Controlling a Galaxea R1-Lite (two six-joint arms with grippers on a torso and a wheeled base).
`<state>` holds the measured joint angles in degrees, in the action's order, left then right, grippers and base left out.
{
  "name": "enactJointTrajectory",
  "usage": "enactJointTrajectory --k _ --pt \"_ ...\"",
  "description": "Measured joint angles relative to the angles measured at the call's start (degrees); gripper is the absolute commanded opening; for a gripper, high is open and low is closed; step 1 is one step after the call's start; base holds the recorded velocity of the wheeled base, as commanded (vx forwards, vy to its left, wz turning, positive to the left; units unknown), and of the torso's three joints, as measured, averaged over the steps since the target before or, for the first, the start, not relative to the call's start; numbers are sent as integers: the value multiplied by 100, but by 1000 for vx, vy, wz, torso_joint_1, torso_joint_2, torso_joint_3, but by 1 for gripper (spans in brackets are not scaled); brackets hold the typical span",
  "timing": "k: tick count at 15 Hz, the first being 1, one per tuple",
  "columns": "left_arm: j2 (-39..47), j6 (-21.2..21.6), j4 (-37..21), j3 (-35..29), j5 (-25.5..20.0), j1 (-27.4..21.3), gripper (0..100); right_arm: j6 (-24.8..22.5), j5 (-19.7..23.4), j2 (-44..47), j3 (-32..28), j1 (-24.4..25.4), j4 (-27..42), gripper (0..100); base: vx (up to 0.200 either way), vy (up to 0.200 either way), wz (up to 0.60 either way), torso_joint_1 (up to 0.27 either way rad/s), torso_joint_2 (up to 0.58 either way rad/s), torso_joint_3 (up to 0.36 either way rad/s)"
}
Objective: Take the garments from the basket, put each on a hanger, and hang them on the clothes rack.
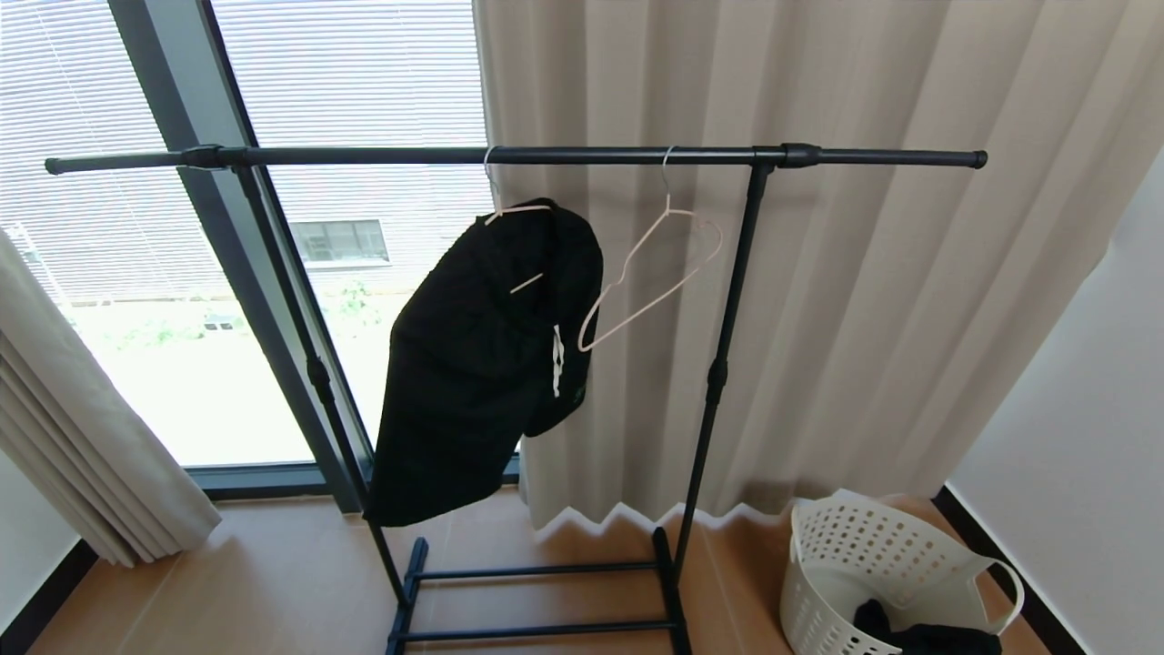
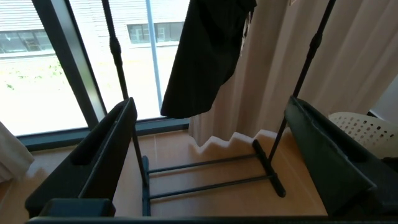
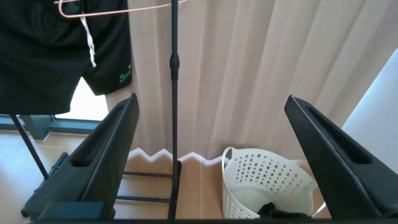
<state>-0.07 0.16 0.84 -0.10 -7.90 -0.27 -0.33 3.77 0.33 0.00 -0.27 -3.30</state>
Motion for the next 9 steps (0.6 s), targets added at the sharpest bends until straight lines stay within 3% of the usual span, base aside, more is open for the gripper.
enactJointTrajectory --k 9 --pt "0 2 0 0 -1 0 100 0 0 2 0 0 2 100 0 0 0 -199 536 329"
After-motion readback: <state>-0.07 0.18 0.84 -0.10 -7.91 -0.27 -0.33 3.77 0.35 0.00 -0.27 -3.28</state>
